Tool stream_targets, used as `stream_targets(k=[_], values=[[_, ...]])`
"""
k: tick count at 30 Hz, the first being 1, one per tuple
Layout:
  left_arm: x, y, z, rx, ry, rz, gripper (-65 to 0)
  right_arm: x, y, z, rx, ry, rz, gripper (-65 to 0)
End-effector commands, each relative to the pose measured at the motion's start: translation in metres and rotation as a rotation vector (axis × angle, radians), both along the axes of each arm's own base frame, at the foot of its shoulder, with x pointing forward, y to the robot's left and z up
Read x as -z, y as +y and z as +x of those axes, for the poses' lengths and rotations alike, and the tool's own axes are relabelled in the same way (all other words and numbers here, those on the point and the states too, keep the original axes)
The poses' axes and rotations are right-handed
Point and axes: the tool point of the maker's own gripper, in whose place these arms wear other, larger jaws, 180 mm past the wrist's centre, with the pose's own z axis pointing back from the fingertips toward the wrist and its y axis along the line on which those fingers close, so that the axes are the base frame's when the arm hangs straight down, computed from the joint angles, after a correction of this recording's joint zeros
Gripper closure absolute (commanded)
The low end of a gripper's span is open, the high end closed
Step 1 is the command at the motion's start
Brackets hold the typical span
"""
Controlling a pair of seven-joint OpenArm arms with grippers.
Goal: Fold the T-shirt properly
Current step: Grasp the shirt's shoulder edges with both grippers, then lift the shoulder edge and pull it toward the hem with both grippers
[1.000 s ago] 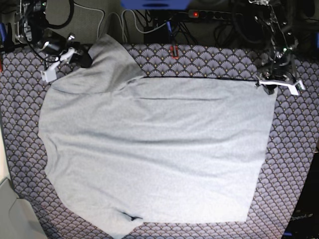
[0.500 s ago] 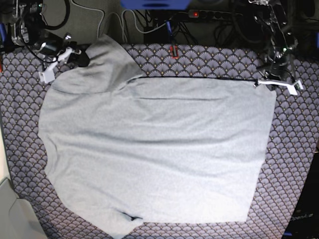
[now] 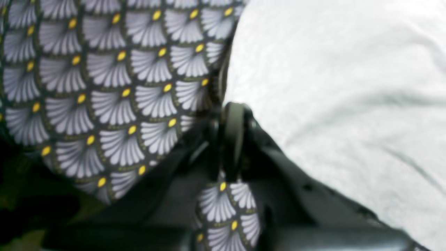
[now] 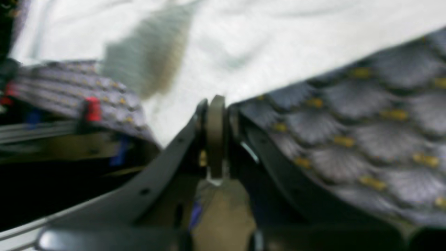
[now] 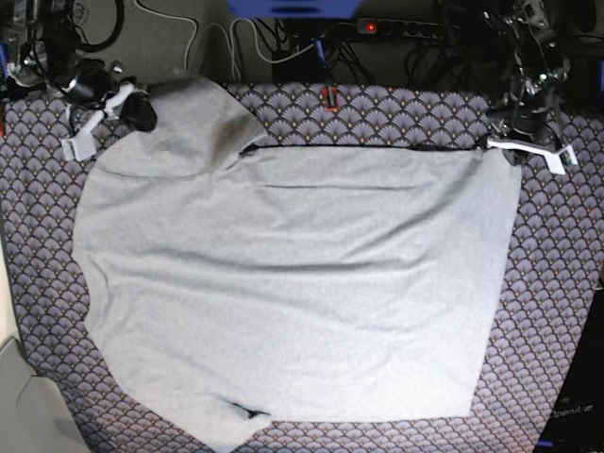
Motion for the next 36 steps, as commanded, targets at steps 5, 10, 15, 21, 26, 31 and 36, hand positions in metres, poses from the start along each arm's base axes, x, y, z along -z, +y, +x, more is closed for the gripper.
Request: stream_targets(k=[5, 10, 15, 21, 26, 31, 36], values=[[-0.021, 0.011, 0.006, 0.014, -0.045, 0.059, -0.4, -0.028, -0.004, 0.007, -0.013, -0.101, -0.094, 0.0], [-0.023, 0.013, 0.008, 0.016, -0.048, 0.068, -0.4, -0.034, -0.014, 0.01, -0.002, -0.124, -0.121, 0.0], [-0.037, 0.019, 0.03, 0.022, -0.087, 0.084, -0.4, -0.045, -0.023, 0.027, 0.014, -0.17, -0.14, 0.0], [-0.052, 0.017, 0.06, 0.044, -0.094, 0.051, -0.4, -0.059, -0.029, 0.05, -0.003, -0.214, -0.169, 0.0], [-0.071, 0.017, 0.085, 0.055, -0.133, 0.043, -0.4, -0.072, -0.041, 0.078, -0.021, -0.243, -0.262, 0.0], [-0.076, 0.023, 0.108, 0.052, -0.147, 0.028, -0.4, -0.086, -0.053, 0.103, -0.014, -0.271, -0.36, 0.0], [-0.065, 0.023, 0.13, 0.063, -0.111, 0.047, -0.4, -0.082, -0.067, 0.126, 0.023, -0.259, -0.352, 0.0]])
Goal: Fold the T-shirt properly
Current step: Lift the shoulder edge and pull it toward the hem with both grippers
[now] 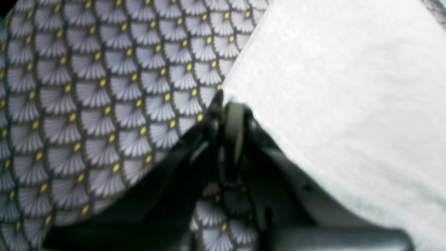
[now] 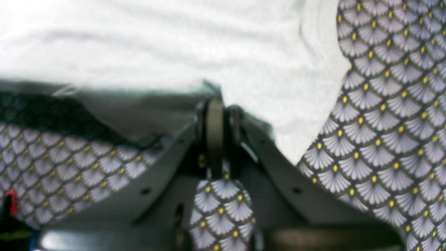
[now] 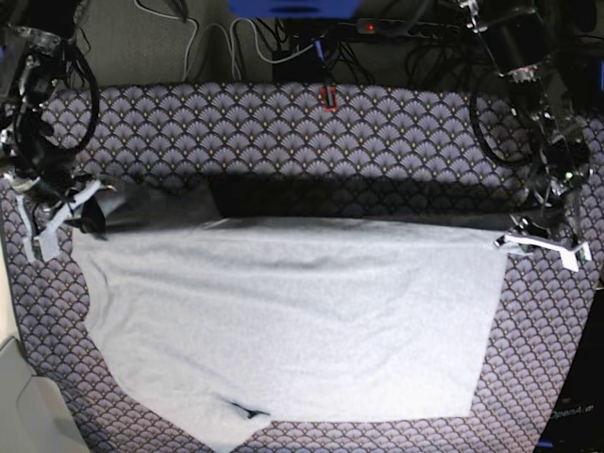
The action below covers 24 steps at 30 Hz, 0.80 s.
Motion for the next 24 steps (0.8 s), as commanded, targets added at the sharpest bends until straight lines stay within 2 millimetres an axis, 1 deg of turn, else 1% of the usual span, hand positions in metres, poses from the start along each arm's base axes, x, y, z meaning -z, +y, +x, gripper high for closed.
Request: stream_targets(k=[1, 4, 5, 6, 8, 12, 14, 17, 19, 21, 22, 24], values=[[-0.017, 0.005, 0.013, 0.004, -0.045, 0.039, -0.4, -0.014, -0.009, 0.012, 0.004, -0.046, -0.018, 0.0], [-0.019, -0.002, 0.027, 0.029, -0.043, 0.06, -0.4, -0.009, -0.02, 0.022, 0.028, -0.035, -0.001, 0.0], [-0.023, -0.005, 0.034, 0.039, -0.048, 0.067, -0.4, -0.008, -0.025, 0.025, 0.034, -0.03, -0.004, 0.0], [-0.026, -0.008, 0.042, 0.048, -0.053, 0.075, -0.4, -0.008, -0.026, 0.031, 0.029, -0.027, -0.004, 0.0], [-0.032, -0.007, 0.052, 0.049, -0.059, 0.088, -0.4, -0.008, -0.025, 0.039, 0.011, -0.021, -0.009, 0.0], [-0.039, -0.004, 0.067, 0.041, -0.065, 0.098, -0.4, -0.012, -0.023, 0.056, -0.007, -0.034, -0.006, 0.0], [-0.039, -0.003, 0.073, 0.039, -0.062, 0.096, -0.4, -0.012, -0.02, 0.066, -0.022, -0.044, -0.001, 0.0], [-0.036, -0.003, 0.078, 0.037, -0.052, 0.084, -0.4, -0.011, -0.022, 0.077, -0.031, -0.042, -0.005, 0.0], [-0.038, -0.003, 0.085, 0.036, -0.069, 0.085, -0.4, -0.013, -0.024, 0.085, -0.021, -0.05, 0.007, 0.0], [-0.038, -0.013, 0.094, 0.072, -0.08, 0.108, -0.4, -0.015, -0.024, 0.094, -0.021, -0.056, 0.015, 0.0], [-0.04, -0.013, 0.097, 0.091, -0.085, 0.139, -0.4, -0.017, -0.026, 0.098, -0.028, -0.055, 0.005, 0.0], [-0.038, -0.021, 0.102, 0.134, -0.083, 0.179, -0.4, -0.02, -0.021, 0.108, -0.048, -0.062, 0.0, 0.0]])
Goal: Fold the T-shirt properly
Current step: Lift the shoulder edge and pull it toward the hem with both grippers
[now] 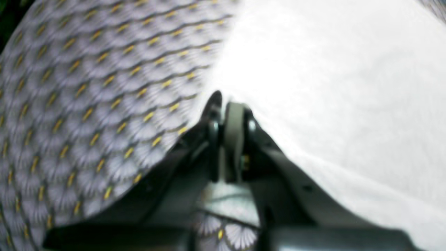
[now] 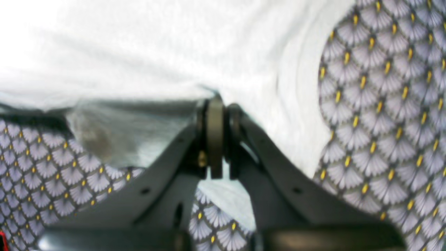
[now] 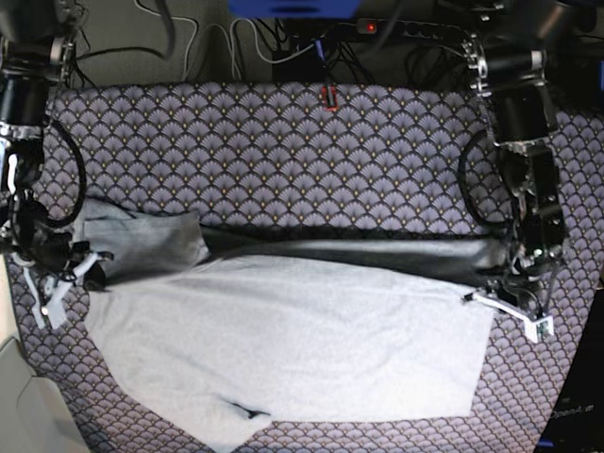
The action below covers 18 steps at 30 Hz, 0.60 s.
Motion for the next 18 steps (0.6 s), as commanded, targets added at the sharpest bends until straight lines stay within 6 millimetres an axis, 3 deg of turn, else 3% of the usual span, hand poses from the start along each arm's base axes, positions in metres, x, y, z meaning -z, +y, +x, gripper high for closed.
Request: stream_targets(k=[1, 8, 12, 18], values=[[-0.021, 0.005, 0.013, 0.003, -0.06, 0.035, -0.4, -0.024, -0.003, 0.017, -0.003, -0.078, -0.006, 0.0], [-0.018, 0.004, 0.025, 0.006, -0.055, 0.031, -0.4, -0.018, 0.009, 0.046, -0.045, -0.074, -0.041, 0.0], [-0.021, 0.018, 0.031, -0.01, -0.087, 0.059, -0.4, -0.017, 0.019, 0.061, -0.073, -0.085, -0.127, 0.0], [-0.025, 0.037, 0.041, -0.034, -0.084, 0.088, -0.4, -0.016, 0.015, 0.08, -0.057, -0.08, -0.19, 0.0]])
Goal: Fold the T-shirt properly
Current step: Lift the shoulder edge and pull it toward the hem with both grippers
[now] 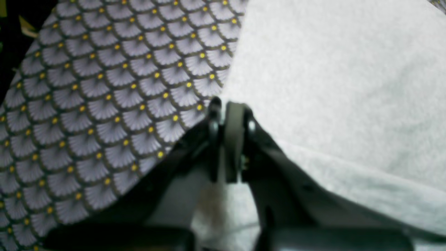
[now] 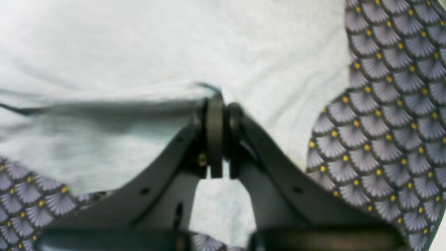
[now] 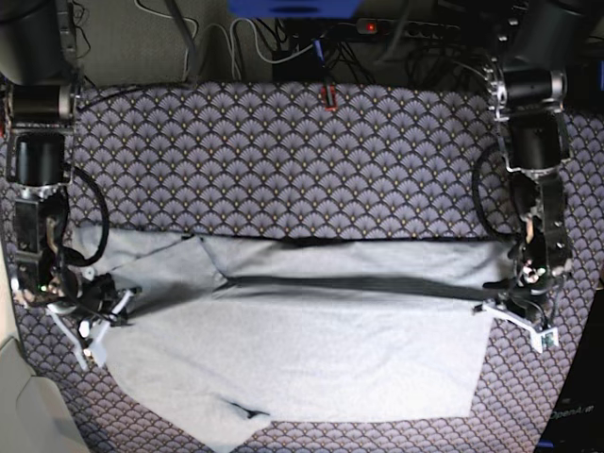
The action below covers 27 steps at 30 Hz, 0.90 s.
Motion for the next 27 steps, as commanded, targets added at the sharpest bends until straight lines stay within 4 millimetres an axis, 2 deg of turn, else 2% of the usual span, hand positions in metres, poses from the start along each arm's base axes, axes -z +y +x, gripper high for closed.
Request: stream_targets(k=[1, 4, 6, 9, 14, 19, 27], values=[[-0.033, 0.008, 0.017, -0.007, -0.084, 0.039, -0.4, -0.027, -0.007, 0.017, 0.008, -0.08, 0.0, 0.0], [-0.042, 0.009, 0.024, 0.0, -0.105, 0.092, -0.4, -0.024, -0.007, 0.02, 0.014, -0.088, 0.013, 0.0], [-0.046, 0.0, 0.029, 0.037, -0.121, 0.138, -0.4, -0.025, -0.005, 0.024, 0.007, -0.095, 0.012, 0.0], [-0.045, -0.017, 0.034, 0.091, -0.123, 0.178, -0.4, -0.018, -0.009, 0.026, 0.022, -0.07, 0.022, 0.0], [-0.042, -0.027, 0.036, 0.106, -0.121, 0.17, -0.4, -0.016, -0.013, 0.031, 0.038, -0.08, 0.041, 0.0], [-0.036, -0.024, 0.035, 0.101, -0.102, 0.166, -0.4, -0.023, -0.011, 0.035, 0.033, -0.095, 0.039, 0.0], [-0.044, -0.018, 0.037, 0.094, -0.114, 0.178, -0.4, -0.02, 0.006, 0.038, -0.025, -0.102, 0.009, 0.0]])
